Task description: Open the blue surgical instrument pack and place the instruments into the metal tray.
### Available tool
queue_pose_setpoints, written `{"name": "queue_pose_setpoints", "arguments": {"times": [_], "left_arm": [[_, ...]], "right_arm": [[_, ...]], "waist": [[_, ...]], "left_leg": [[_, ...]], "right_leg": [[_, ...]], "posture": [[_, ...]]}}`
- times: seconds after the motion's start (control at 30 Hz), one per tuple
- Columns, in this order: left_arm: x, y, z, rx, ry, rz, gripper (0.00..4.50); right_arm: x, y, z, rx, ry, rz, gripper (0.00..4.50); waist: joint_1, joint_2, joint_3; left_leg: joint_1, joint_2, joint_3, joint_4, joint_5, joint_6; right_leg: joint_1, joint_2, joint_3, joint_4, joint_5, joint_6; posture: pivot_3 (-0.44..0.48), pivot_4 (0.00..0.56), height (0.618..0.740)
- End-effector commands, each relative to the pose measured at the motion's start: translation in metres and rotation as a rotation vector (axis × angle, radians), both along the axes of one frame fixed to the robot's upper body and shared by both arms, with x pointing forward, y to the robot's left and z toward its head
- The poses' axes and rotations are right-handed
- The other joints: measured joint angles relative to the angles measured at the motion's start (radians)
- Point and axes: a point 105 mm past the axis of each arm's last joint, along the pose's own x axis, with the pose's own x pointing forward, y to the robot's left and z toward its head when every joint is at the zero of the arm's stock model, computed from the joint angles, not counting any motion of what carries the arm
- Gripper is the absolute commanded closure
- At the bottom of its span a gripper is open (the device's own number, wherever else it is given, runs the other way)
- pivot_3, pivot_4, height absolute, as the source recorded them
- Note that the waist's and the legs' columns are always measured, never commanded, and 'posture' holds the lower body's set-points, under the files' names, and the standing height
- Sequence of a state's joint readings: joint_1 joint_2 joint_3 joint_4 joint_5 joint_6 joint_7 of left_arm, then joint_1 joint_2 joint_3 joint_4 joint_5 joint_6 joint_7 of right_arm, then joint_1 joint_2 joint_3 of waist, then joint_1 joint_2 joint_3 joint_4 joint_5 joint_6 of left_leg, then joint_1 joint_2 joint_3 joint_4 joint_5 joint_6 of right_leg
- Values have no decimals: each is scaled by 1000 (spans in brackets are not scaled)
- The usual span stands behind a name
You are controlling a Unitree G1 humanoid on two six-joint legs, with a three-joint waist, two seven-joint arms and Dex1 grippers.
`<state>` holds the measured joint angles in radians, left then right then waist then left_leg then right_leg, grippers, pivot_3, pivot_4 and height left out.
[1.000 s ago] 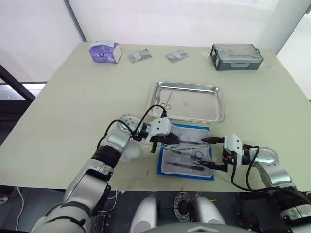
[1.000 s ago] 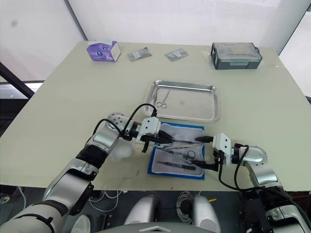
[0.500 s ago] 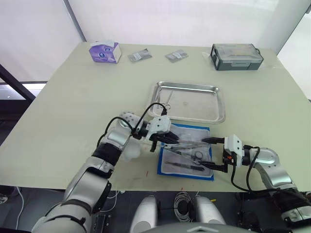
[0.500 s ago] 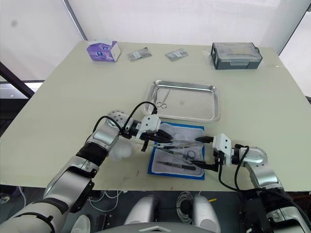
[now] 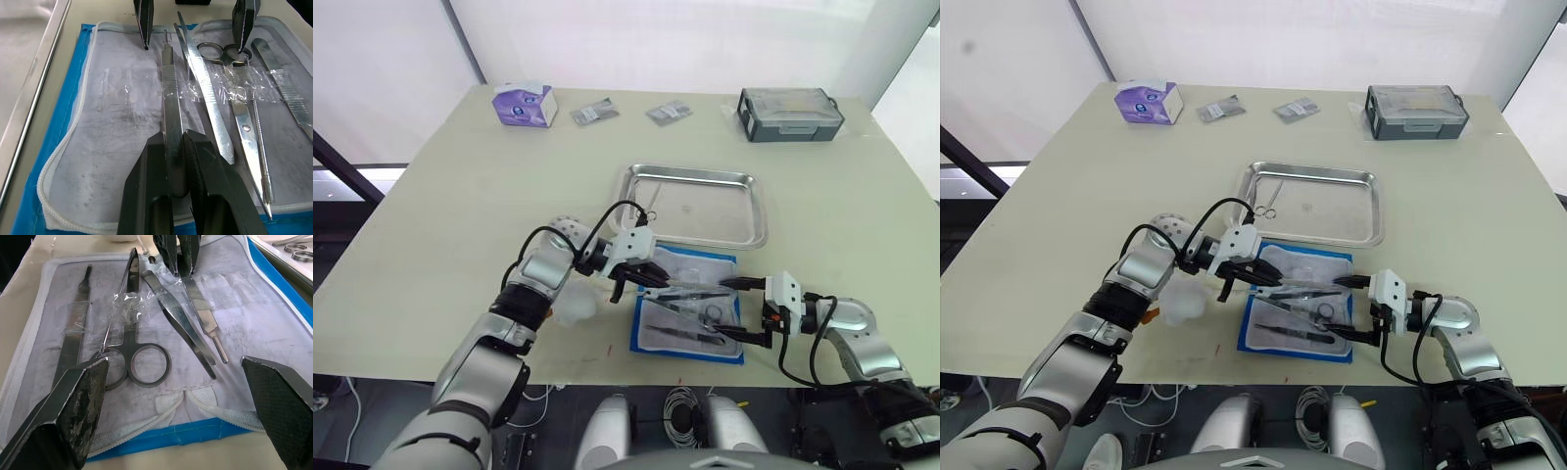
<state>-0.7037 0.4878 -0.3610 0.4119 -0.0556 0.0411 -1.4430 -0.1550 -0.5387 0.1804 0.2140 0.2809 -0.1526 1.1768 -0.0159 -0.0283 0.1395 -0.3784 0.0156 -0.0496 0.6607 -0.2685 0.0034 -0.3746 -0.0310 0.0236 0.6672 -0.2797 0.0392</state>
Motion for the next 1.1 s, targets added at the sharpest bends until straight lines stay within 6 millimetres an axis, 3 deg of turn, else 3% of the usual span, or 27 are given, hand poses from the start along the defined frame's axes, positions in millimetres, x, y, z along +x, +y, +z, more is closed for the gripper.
{"name": "queue_pose_setpoints", "arguments": {"times": [0.03,0.5,1.1], "left_arm": [[1,-4,20,-27,-56,-36,4472],[2,11,29,49,-49,-38,4472],[1,39,62,192,-52,-23,4472]], "right_arm": [[-29,-13,-59,-145,254,-16,0],[-28,-12,-58,-144,257,-13,0],[-27,-11,-59,-142,257,-12,0]], "waist": [[0,0,0],[0,0,0],[-1,0,0]], "left_leg": [[0,0,0,0,0,0],[0,0,0,0,0,0],[0,0,0,0,0,0]], "right_leg": [[0,0,0,0,0,0],[0,0,0,0,0,0],[0,0,0,0,0,0]], "posture": [[0,150,740],[0,150,740],[0,150,740]]}}
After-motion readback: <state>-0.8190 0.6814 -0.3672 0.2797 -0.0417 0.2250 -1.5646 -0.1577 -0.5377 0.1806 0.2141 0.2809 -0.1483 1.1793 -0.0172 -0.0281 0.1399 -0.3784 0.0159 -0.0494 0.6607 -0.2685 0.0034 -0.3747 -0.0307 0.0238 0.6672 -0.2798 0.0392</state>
